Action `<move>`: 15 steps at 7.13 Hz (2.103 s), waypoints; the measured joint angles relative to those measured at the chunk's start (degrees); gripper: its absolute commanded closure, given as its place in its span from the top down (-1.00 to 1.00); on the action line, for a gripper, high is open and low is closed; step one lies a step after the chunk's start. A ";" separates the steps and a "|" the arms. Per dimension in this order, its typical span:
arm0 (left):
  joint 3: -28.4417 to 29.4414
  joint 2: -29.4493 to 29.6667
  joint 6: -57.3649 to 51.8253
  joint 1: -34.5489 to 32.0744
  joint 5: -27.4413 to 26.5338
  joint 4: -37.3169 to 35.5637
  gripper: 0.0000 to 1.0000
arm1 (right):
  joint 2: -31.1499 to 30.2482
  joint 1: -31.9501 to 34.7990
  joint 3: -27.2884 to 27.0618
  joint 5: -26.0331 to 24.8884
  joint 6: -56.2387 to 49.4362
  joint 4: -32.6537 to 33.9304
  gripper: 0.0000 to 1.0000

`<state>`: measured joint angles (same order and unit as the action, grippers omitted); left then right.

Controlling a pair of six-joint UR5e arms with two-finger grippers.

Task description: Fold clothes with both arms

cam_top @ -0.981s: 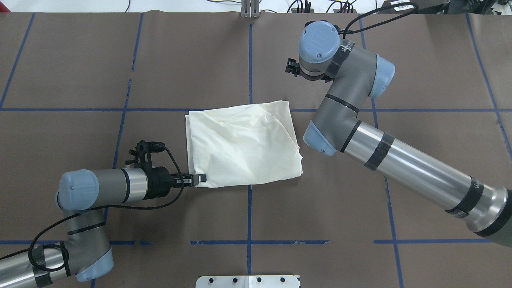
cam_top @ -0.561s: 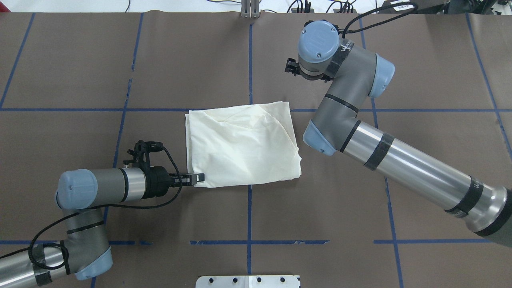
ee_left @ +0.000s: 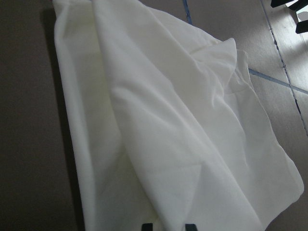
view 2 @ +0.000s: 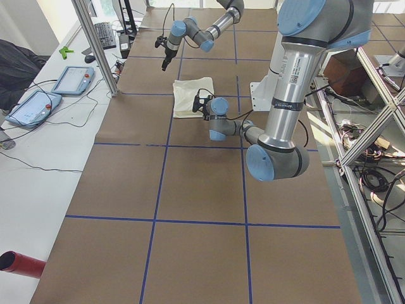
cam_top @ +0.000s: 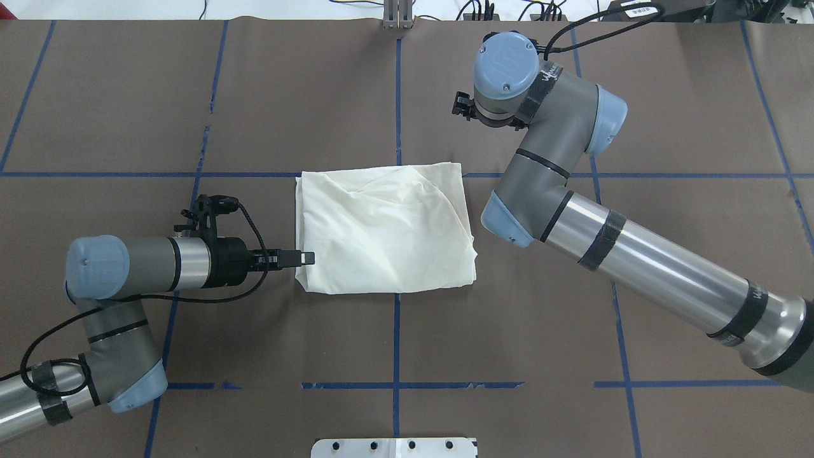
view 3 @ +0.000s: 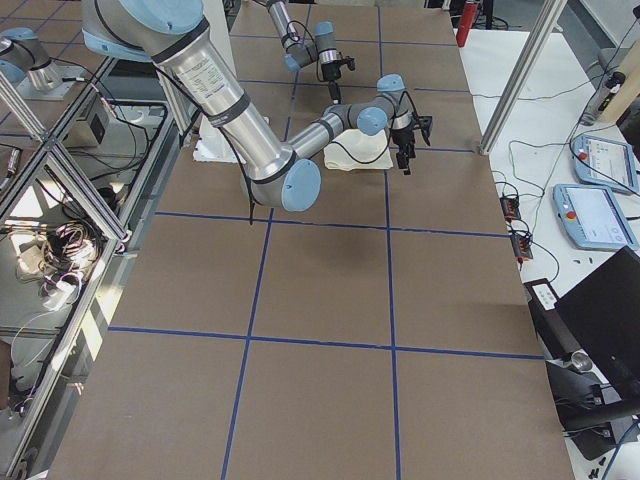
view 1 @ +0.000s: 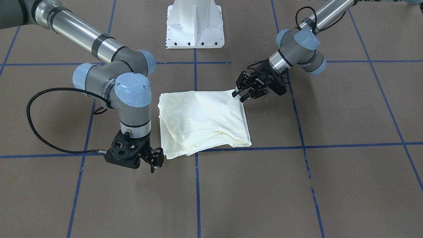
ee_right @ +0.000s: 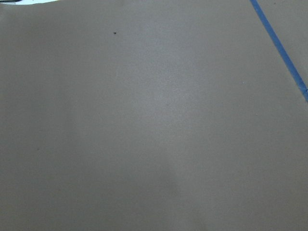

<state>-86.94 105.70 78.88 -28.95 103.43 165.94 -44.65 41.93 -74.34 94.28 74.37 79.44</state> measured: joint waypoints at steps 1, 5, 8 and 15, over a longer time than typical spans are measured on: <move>-0.73 -0.14 0.77 -0.97 1.08 -0.14 0.33 | -0.30 0.00 0.03 -0.03 0.06 -1.37 1.00; -2.76 3.31 11.56 0.25 0.91 -0.67 0.33 | -0.95 0.00 0.07 -0.06 -0.15 -3.33 1.00; -0.21 3.47 12.34 3.38 -1.77 -0.70 0.33 | -0.96 0.00 0.07 0.02 -0.21 -3.41 1.00; 2.14 2.55 11.89 3.70 -2.27 -0.55 1.00 | -0.97 0.01 0.08 0.04 -0.32 -3.40 1.00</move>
<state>-84.80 108.26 90.77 -25.25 101.15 165.39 -45.63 41.94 -74.26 94.32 74.05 76.04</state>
